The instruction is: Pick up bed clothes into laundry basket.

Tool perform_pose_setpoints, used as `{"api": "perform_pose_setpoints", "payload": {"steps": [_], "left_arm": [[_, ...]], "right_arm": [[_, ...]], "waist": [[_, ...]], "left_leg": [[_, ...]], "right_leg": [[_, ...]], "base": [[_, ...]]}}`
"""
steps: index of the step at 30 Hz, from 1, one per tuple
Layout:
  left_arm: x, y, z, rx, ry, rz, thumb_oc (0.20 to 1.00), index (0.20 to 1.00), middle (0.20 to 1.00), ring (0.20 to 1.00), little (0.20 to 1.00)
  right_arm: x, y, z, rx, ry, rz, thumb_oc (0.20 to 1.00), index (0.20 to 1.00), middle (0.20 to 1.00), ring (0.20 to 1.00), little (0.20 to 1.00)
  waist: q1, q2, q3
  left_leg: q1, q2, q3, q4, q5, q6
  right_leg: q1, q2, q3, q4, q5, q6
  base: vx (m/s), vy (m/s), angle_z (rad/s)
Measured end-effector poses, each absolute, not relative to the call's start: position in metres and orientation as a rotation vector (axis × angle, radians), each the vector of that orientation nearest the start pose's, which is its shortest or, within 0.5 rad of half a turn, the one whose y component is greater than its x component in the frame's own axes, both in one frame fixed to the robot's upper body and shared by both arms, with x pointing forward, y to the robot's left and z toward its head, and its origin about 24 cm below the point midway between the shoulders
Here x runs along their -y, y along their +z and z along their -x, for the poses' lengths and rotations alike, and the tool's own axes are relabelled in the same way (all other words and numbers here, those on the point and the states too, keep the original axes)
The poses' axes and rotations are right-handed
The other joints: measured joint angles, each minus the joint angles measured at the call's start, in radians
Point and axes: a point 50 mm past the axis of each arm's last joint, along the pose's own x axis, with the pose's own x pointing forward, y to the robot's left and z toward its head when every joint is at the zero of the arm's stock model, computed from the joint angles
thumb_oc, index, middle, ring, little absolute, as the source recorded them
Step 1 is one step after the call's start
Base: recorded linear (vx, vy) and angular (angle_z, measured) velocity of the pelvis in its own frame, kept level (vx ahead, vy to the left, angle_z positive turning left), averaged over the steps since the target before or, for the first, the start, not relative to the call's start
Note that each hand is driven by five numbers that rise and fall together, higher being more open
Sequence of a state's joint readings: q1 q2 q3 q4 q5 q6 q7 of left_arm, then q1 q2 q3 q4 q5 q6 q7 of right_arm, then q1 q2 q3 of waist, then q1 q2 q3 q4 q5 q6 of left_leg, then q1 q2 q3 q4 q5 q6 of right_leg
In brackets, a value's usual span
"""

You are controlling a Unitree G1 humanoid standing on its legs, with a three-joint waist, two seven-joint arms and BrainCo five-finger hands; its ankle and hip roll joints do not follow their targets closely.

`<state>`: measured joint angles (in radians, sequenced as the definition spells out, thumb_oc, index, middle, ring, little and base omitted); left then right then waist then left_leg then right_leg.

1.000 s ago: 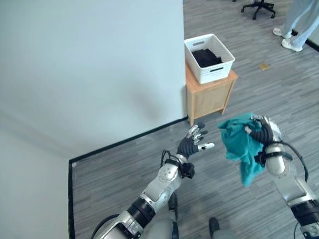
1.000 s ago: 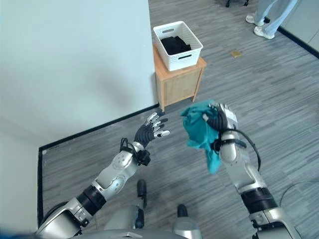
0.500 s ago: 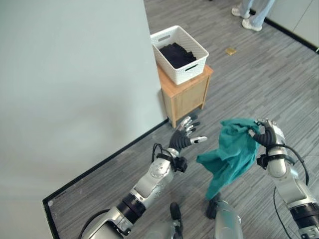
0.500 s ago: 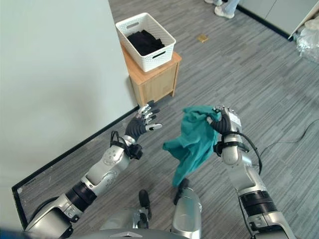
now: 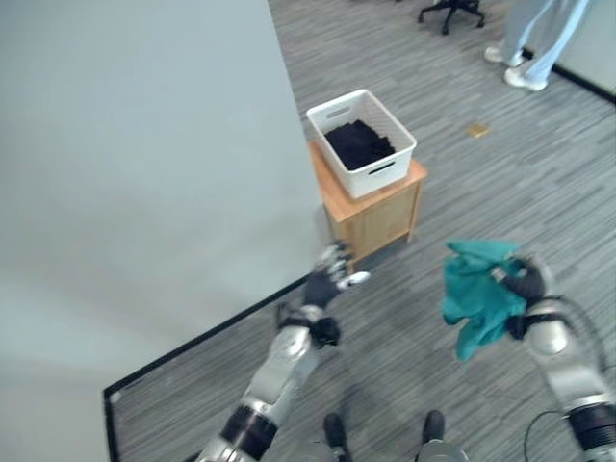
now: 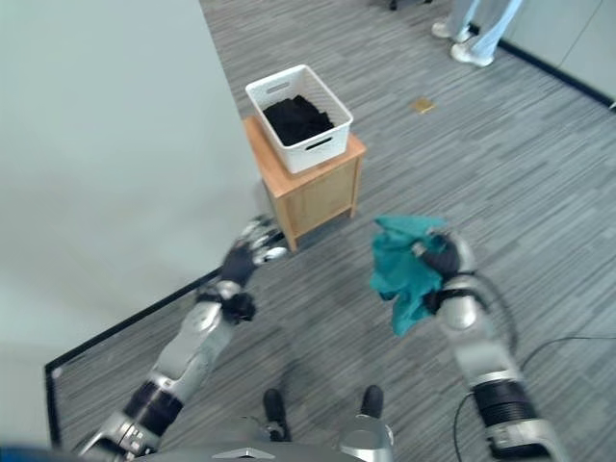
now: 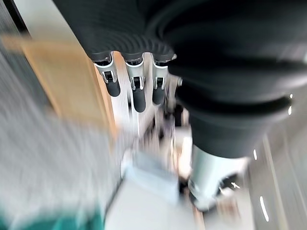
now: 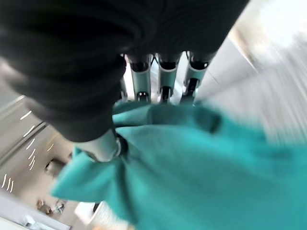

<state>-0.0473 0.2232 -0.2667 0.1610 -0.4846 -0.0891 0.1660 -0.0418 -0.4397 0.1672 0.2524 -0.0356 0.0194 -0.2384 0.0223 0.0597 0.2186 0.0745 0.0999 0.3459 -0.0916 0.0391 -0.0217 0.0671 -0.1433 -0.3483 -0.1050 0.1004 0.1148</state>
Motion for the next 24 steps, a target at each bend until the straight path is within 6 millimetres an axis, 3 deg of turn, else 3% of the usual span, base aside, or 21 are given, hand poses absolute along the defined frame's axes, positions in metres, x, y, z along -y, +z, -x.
{"api": "perform_pose_setpoints", "payload": {"steps": [3,5,6,7,9,10,11,12,13,15,16,17,18,19,20,21,22,23,24], "left_arm": [[-0.158,0.006,-0.246,-0.168,-0.004,0.162,0.200,0.200,0.200,0.200,0.200],[-0.156,0.001,-0.242,-0.187,-0.015,0.160,0.200,0.200,0.200,0.200,0.200],[-0.156,0.002,-0.243,-0.184,-0.015,0.158,0.391,0.391,0.391,0.391,0.391],[-0.157,0.003,-0.244,-0.179,-0.019,0.151,0.476,0.476,0.476,0.476,0.476],[-0.158,0.002,-0.243,-0.184,-0.018,0.146,0.529,0.529,0.529,0.529,0.529],[-0.158,0.002,-0.242,-0.186,-0.017,0.148,0.529,0.529,0.529,0.529,0.529],[-0.157,0.002,-0.242,-0.186,-0.024,0.149,0.561,0.561,0.561,0.561,0.561],[-0.155,-0.003,-0.241,-0.206,-0.032,0.140,0.746,0.746,0.746,0.746,0.746],[-0.151,-0.003,-0.241,-0.212,-0.051,0.137,1.000,1.000,1.000,1.000,1.000],[-0.143,-0.005,-0.240,-0.223,-0.082,0.137,1.000,1.000,1.000,1.000,1.000],[-0.139,-0.002,-0.241,-0.209,-0.090,0.149,1.000,1.000,1.000,1.000,1.000],[-0.140,0.000,-0.245,-0.198,-0.093,0.140,1.000,1.000,1.000,1.000,1.000],[-0.141,0.001,-0.246,-0.195,-0.092,0.134,1.000,1.000,1.000,1.000,1.000],[-0.144,0.001,-0.245,-0.195,-0.081,0.133,1.000,1.000,1.000,1.000,1.000],[-0.144,0.001,-0.243,-0.195,-0.075,0.143,1.000,1.000,1.000,1.000,1.000],[-0.143,0.004,-0.244,-0.181,-0.073,0.158,1.000,1.000,1.000,1.000,1.000],[-0.145,0.007,-0.245,-0.169,-0.073,0.153,1.000,1.000,1.000,1.000,1.000],[-0.150,0.015,-0.245,-0.138,-0.078,0.136,1.000,1.000,1.000,1.000,1.000],[-0.152,0.016,-0.246,-0.130,-0.077,0.130,1.000,1.000,1.000,1.000,1.000]], "right_arm": [[0.212,-0.011,-0.241,-0.260,-0.068,0.480,0.200,0.200,0.200,0.200,0.200],[0.211,-0.006,-0.245,-0.239,-0.073,0.479,0.200,0.200,0.200,0.200,0.200],[0.210,-0.001,-0.251,-0.215,-0.076,0.484,0.200,0.200,0.200,0.200,0.200],[0.211,0.007,-0.258,-0.182,-0.082,0.494,0.200,0.200,0.200,0.200,0.200],[0.215,0.012,-0.261,-0.160,-0.104,0.493,0.200,0.200,0.200,0.200,0.200],[0.217,0.015,-0.262,-0.152,-0.110,0.498,0.200,0.200,0.200,0.200,0.200],[0.221,0.018,-0.261,-0.141,-0.129,0.501,0.200,0.200,0.200,0.200,0.200],[0.226,0.016,-0.256,-0.149,-0.153,0.511,0.200,0.200,0.200,0.200,0.200],[0.231,0.018,-0.256,-0.146,-0.171,0.516,0.200,0.200,0.200,0.200,0.200],[0.237,0.024,-0.259,-0.130,-0.206,0.523,0.200,0.200,0.200,0.200,0.200],[0.241,0.031,-0.263,-0.108,-0.210,0.546,0.200,0.200,0.200,0.200,0.200],[0.240,0.032,-0.265,-0.104,-0.210,0.544,0.200,0.200,0.200,0.200,0.200],[0.238,0.032,-0.266,-0.103,-0.201,0.552,0.200,0.200,0.200,0.200,0.200],[0.232,0.039,-0.270,-0.064,-0.181,0.579,0.200,0.200,0.200,0.200,0.200],[0.229,0.046,-0.274,-0.031,-0.173,0.586,0.200,0.200,0.200,0.200,0.200],[0.229,0.053,-0.279,-0.002,-0.179,0.593,0.200,0.200,0.200,0.200,0.200],[0.228,0.052,-0.278,-0.005,-0.180,0.598,0.200,0.200,0.200,0.200,0.200],[0.228,0.045,-0.273,-0.031,-0.173,0.598,0.200,0.200,0.200,0.200,0.200],[0.227,0.046,-0.274,-0.026,-0.173,0.599,0.200,0.200,0.200,0.200,0.200]], "waist": [[0.035,-0.001,-0.001],[0.044,-0.022,-0.014],[0.044,-0.039,-0.022],[0.042,-0.058,-0.033],[0.043,-0.067,-0.044],[0.058,-0.057,-0.042],[0.069,-0.046,-0.036],[0.066,-0.055,-0.037],[0.066,-0.062,-0.029],[0.070,-0.064,-0.021],[0.079,-0.020,-0.015],[0.079,-0.021,0.004],[0.076,-0.024,0.012],[0.111,-0.030,0.011],[0.132,-0.009,0.005],[0.148,0.015,0.010],[0.141,0.016,0.011],[0.128,-0.049,-0.002],[0.127,-0.075,0.001]], "left_leg": [[0.004,0.020,-0.009,0.000,0.007,-0.010],[0.018,0.024,-0.025,0.002,0.009,-0.013],[0.009,0.032,-0.023,0.027,0.003,-0.022],[-0.005,0.040,-0.023,0.053,-0.002,-0.029],[-0.025,0.076,-0.023,0.111,-0.029,-0.058],[-0.056,0.113,-0.025,0.179,-0.057,-0.076],[-0.099,0.152,-0.033,0.267,-0.090,-0.085],[-0.166,0.149,-0.069,0.347,-0.118,-0.094],[-0.205,0.115,-0.093,0.372,-0.122,-0.099],[-0.206,0.023,-0.076,0.230,-0.118,-0.090],[-0.179,0.015,-0.078,0.112,-0.061,-0.065],[-0.174,0.021,-0.072,0.141,-0.039,-0.065],[-0.179,0.027,-0.076,0.188,-0.047,-0.075],[-0.161,-0.002,-0.114,0.191,-0.066,-0.092],[-0.137,-0.010,-0.160,0.147,-0.098,-0.060],[-0.113,0.002,-0.148,0.102,-0.076,-0.023],[-0.095,0.010,-0.131,0.097,-0.075,-0.021],[-0.063,-0.032,-0.121,0.099,-0.064,0.013],[-0.053,-0.054,-0.112,0.100,-0.079,0.019]], "right_leg": [[0.016,0.016,-0.027,0.001,0.000,-0.002],[0.041,0.019,-0.039,-0.004,-0.011,-0.008],[0.041,0.021,-0.043,-0.004,-0.022,-0.010],[0.040,0.023,-0.047,-0.004,-0.040,-0.023],[0.038,0.048,-0.046,0.004,-0.054,-0.046],[0.015,0.063,-0.048,0.065,-0.084,-0.080],[-0.044,0.065,-0.053,0.191,-0.151,-0.105],[-0.085,0.053,-0.052,0.239,-0.182,-0.109],[-0.100,0.041,-0.043,0.236,-0.183,-0.111],[-0.112,0.026,-0.023,0.163,-0.171,-0.093],[-0.113,0.055,-0.024,0.158,-0.145,-0.105],[-0.118,0.050,-0.008,0.185,-0.139,-0.109],[-0.107,0.063,0.005,0.162,-0.136,-0.111],[-0.111,0.073,0.066,0.120,-0.128,-0.098],[-0.107,0.097,0.087,0.102,-0.127,-0.091],[-0.124,0.105,0.078,0.165,-0.161,-0.086],[-0.127,0.092,0.060,0.271,-0.202,-0.082],[-0.074,0.047,0.065,0.349,-0.286,-0.068],[-0.071,0.036,0.073,0.361,-0.309,-0.087]], "base": [[-0.05,-0.076,0.19],[-0.06,-0.131,0.20],[-0.04,-0.143,0.04],[0.00,-0.153,-0.10],[0.00,-0.165,-0.18],[0.03,-0.124,-0.23],[0.18,-0.033,-0.01],[0.31,-0.038,0.19],[0.28,0.015,0.17],[0.22,-0.009,-0.25],[0.32,-0.011,-0.34],[0.38,0.012,-0.20],[0.39,0.038,-0.62],[0.43,0.032,-1.08],[0.41,0.019,-1.65],[0.26,0.012,-1.13],[0.31,0.064,-0.61],[0.28,0.085,-0.17],[0.38,0.123,-0.11]]}}
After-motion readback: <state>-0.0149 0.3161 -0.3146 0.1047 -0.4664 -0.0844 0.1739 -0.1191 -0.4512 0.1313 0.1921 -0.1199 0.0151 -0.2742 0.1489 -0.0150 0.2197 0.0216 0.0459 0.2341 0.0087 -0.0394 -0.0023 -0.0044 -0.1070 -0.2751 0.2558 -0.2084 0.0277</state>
